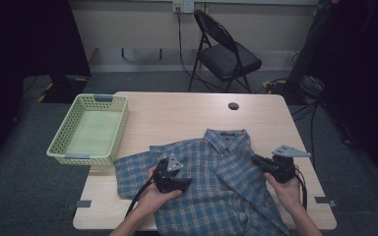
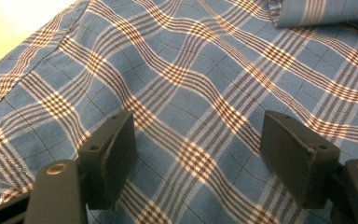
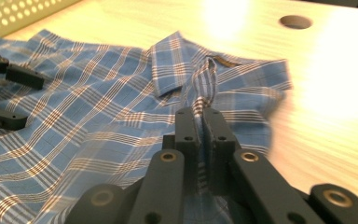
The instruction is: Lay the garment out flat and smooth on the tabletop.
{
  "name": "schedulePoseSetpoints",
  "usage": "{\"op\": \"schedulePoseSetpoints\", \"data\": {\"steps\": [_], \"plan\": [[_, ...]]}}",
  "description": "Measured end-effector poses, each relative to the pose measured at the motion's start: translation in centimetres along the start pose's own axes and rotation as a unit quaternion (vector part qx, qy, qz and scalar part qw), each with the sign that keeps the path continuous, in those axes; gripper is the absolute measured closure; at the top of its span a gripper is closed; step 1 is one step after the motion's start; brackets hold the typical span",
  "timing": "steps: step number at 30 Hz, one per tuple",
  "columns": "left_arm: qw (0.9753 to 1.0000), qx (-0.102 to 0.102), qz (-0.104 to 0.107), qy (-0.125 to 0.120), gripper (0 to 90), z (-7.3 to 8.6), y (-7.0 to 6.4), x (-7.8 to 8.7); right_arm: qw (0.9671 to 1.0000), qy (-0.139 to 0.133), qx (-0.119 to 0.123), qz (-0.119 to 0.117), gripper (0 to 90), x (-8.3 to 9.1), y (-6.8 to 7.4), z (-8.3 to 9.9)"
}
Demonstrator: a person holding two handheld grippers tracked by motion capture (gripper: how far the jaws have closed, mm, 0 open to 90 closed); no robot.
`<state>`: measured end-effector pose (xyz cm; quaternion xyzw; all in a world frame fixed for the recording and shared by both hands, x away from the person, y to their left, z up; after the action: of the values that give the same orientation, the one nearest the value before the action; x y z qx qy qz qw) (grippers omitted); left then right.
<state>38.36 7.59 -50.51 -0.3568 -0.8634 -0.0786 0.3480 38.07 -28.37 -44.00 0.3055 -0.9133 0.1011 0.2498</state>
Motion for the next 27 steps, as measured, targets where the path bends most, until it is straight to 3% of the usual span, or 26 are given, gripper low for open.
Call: {"op": "schedulePoseSetpoints", "data": {"steps": [13,27], "plan": [[1.0,0.0,0.0,0.0,26.2,0.0,0.0,0.0,0.9971,-0.041,-0.029,0.058,86.8,5.1,-3.4,-0.1],[1.0,0.003,-0.003,0.001,25.1,0.0,0.0,0.0,0.9877,-0.07,-0.048,0.131,86.9,9.7,-6.6,-0.4]]}}
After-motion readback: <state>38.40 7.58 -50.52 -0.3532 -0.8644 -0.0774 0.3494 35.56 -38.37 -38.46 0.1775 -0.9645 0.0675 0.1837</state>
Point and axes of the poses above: each handheld gripper's, and its own axes: x roughly backward along the jaws, z roughly out of its underside, y roughly to its left, the point moved 1 cm from there along -x, roughly forward along the jaws, and after that the axes turned 8 degrees about x, right-handed, at the moved point
